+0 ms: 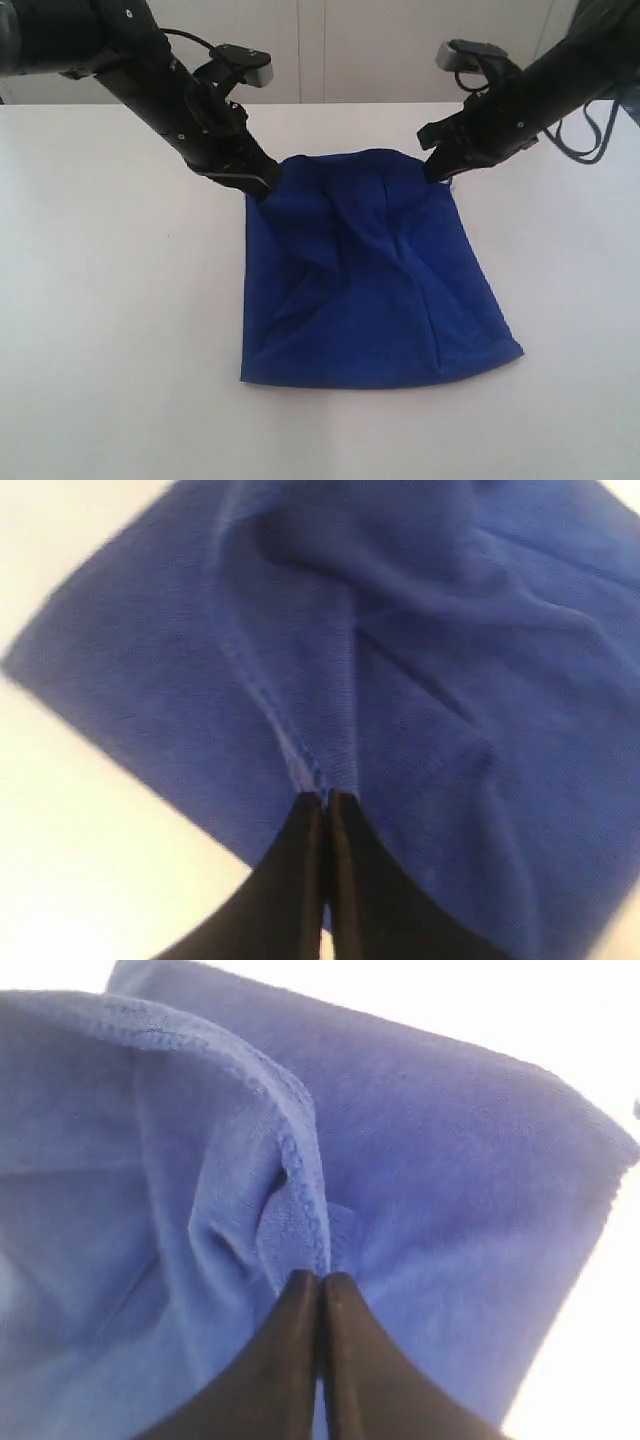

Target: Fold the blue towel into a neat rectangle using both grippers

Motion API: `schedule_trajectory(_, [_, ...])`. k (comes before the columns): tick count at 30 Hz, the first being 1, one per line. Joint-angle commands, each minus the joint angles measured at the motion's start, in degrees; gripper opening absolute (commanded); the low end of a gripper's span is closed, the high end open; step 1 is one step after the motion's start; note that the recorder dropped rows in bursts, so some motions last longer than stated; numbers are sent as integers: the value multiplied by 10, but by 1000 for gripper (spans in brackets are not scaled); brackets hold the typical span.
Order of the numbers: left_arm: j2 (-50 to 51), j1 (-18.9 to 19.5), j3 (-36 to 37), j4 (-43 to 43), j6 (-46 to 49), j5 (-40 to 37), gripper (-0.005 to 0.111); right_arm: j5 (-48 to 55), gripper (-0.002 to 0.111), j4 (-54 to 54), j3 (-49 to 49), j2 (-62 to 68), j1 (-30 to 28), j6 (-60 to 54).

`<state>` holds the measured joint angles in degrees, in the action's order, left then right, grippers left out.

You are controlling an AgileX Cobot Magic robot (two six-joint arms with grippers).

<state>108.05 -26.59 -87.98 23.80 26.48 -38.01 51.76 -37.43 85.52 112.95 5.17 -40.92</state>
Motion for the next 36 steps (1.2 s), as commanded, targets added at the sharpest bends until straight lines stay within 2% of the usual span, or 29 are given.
schedule_trajectory(1, [-30, 2, 0, 59, 58, -74, 0, 70, 0, 30, 4, -65, -3, -10])
schedule_trajectory(7, [-75, 2, 0, 112, 37, -171, 0, 124, 0, 30, 3, -139, -3, -13])
schedule_trajectory(12, [-122, -11, 7, 135, 17, -199, 0, 137, 0, 30, -23, -204, -2, -9])
schedule_trajectory(24, [-256, -118, 96, 135, -34, -213, 0, 177, 0, 30, -167, -417, -2, -3])
schedule_trajectory(32, [-364, -188, 146, 152, -73, -218, 0, 182, 0, 30, -216, -573, -2, -2])
schedule_trajectory(36, [-398, -205, 171, 168, -89, -216, 0, 182, 0, 31, -232, -633, -2, -2])
